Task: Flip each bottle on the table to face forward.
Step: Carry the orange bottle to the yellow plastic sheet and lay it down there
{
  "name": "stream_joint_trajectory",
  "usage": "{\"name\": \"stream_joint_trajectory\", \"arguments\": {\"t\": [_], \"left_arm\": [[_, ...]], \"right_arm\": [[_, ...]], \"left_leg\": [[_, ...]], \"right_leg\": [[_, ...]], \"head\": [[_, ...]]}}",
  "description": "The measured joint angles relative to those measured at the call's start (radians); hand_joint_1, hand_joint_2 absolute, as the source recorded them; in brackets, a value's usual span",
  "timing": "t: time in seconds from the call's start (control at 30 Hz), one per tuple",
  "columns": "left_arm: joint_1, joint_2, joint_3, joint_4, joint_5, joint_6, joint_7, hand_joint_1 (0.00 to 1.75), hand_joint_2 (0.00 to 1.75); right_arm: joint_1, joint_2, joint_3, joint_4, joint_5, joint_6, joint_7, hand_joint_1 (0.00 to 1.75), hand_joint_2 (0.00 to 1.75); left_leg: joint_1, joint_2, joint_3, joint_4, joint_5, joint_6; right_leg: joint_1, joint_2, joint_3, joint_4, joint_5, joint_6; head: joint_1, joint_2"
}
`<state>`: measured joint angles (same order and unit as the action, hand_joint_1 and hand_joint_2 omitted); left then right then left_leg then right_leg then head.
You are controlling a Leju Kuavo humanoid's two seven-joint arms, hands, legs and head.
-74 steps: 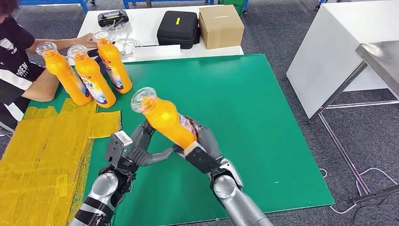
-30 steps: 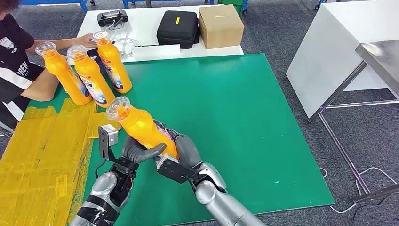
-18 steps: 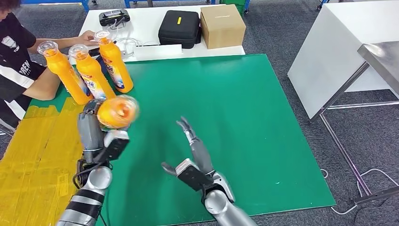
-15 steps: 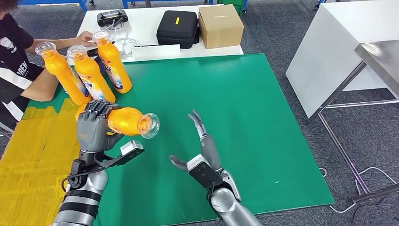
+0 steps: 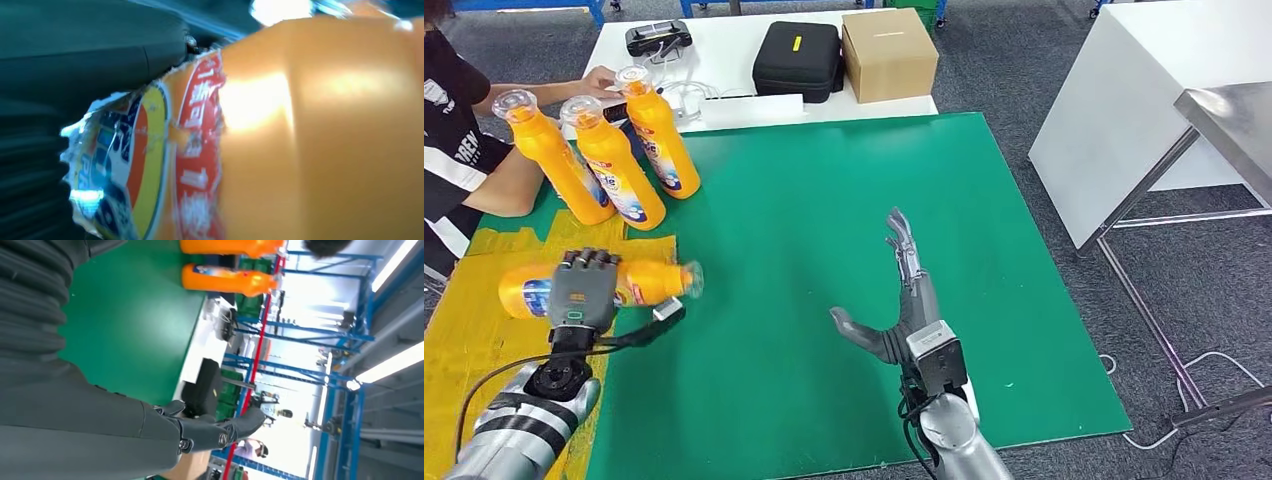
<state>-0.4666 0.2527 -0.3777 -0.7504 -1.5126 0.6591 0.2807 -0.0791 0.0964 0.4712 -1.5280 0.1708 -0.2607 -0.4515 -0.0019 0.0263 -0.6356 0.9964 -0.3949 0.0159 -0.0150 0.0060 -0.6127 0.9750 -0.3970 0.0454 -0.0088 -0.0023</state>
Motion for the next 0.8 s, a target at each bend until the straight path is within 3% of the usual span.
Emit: {"name": "stream_joint_trajectory", "arguments": {"t": [0.1,0.47,0.5,0.6,0.63,0.8], "left_arm": [[-0.014,-0.001,0.021,0.099,0.062,-0.002,-0.086,1.75,1.75],[-0.061,-0.013,0.064,0.22,0.092,-0.008,-0.112,1.75,1.75],[-0.063,-0.016,0.07,0.224,0.102,-0.009,-0.118,1.44,1.75],[-0.067,-0.029,0.101,0.239,0.138,0.005,-0.151,0.13,1.75],[-0.067,-0.035,0.114,0.243,0.149,0.014,-0.164,0.0,1.75],[-0.038,-0.07,0.208,0.217,0.201,0.04,-0.247,0.0,1.75]], "right_arm": [[0.004,-0.002,-0.005,-0.02,-0.002,0.002,0.005,0.0,1.75],[0.009,-0.002,-0.008,-0.04,-0.002,0.003,0.008,0.0,1.75],[0.009,-0.002,-0.009,-0.041,-0.002,0.003,0.009,0.0,1.75],[0.009,-0.002,-0.009,-0.041,0.0,0.003,0.012,0.0,1.75],[0.009,-0.002,-0.009,-0.041,0.0,0.003,0.013,0.0,1.75],[0.009,-0.002,-0.009,-0.041,0.0,0.003,0.019,0.0,1.75]], "left_leg": [[0.0,0.0,0.0,0.0,0.0,0.0],[0.0,-0.002,0.001,0.0,0.0,0.0],[0.0,-0.002,0.001,0.0,0.0,0.0],[0.0,-0.002,0.002,0.0,0.0,0.0],[0.0,-0.002,0.002,0.0,0.0,0.0],[0.0,-0.002,0.002,0.0,0.0,0.0]], "right_leg": [[0.0,0.0,-0.001,0.0,0.0,0.0],[0.0,-0.001,0.001,0.0,0.0,0.0],[0.0,-0.001,0.002,0.0,0.0,0.0],[0.0,-0.001,0.003,0.0,0.0,0.0],[0.0,-0.001,0.003,0.0,0.0,0.0],[0.0,-0.001,0.003,-0.001,0.0,0.0]], "head": [[0.0,0.0],[0.0,0.0],[0.0,0.0],[0.0,0.0],[0.0,0.0],[0.0,0.0]]}}
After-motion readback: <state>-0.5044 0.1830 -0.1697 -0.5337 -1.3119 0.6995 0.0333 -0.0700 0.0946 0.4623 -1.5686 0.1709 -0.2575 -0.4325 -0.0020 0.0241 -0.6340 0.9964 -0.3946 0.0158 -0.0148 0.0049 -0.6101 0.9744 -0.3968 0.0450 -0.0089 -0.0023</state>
